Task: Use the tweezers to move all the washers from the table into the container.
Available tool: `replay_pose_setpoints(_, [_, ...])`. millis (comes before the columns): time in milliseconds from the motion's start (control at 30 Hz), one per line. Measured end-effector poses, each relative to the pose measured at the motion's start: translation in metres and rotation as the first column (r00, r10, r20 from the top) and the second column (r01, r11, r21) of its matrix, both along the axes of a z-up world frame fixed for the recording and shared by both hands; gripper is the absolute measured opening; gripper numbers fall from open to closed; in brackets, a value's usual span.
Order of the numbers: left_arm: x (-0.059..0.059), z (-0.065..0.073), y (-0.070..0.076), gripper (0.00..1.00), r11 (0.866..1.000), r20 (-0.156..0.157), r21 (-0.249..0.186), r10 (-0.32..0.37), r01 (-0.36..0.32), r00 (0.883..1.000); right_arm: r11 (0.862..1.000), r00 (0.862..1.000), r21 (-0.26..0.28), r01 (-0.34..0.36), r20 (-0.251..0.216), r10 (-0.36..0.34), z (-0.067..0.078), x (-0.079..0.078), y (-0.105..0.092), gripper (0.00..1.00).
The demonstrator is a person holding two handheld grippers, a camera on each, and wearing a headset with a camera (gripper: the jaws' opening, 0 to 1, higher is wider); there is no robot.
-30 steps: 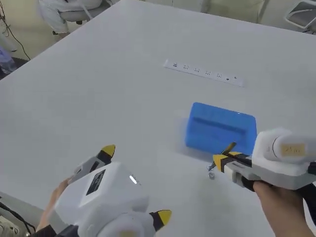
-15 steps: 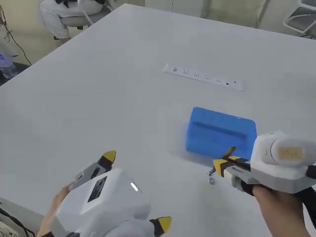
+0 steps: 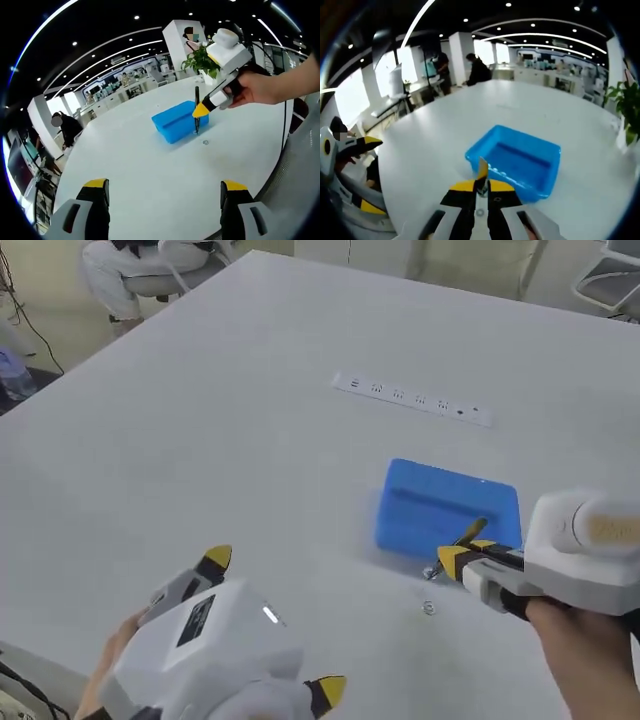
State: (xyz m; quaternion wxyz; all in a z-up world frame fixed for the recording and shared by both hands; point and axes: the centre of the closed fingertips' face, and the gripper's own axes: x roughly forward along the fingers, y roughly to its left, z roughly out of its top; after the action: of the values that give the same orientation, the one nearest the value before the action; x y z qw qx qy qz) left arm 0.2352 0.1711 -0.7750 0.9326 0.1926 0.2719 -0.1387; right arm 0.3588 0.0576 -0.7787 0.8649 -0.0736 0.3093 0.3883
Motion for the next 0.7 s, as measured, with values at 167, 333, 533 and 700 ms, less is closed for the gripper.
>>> replay_pose_setpoints(167, [0.0,0.0,0.0,0.94,1.0,0.0,0.001,0.003,-0.003,1.0,1.0,0.999,0.019,-0.008,0.032,0.007,0.017,0.004,0.002,0.04])
replay_pose_setpoints(333, [0.0,-0.001,-0.001,0.94,1.0,-0.004,0.002,-0.003,0.003,1.0,0.999,0.998,0.036,-0.005,0.057,0.003,0.03,0.009,0.005,0.04])
replay_pose_setpoints(533, [-0.001,-0.002,-0.001,0.94,1.0,-0.009,0.002,-0.002,0.002,1.0,0.998,0.997,0.054,0.016,0.077,-0.02,0.038,0.018,0.004,0.04])
replay_pose_setpoints(700, [0.0,-0.001,-0.001,0.93,1.0,-0.003,0.006,-0.003,0.003,1.0,0.998,0.995,0.057,0.029,0.092,-0.034,0.039,0.027,0.001,0.04])
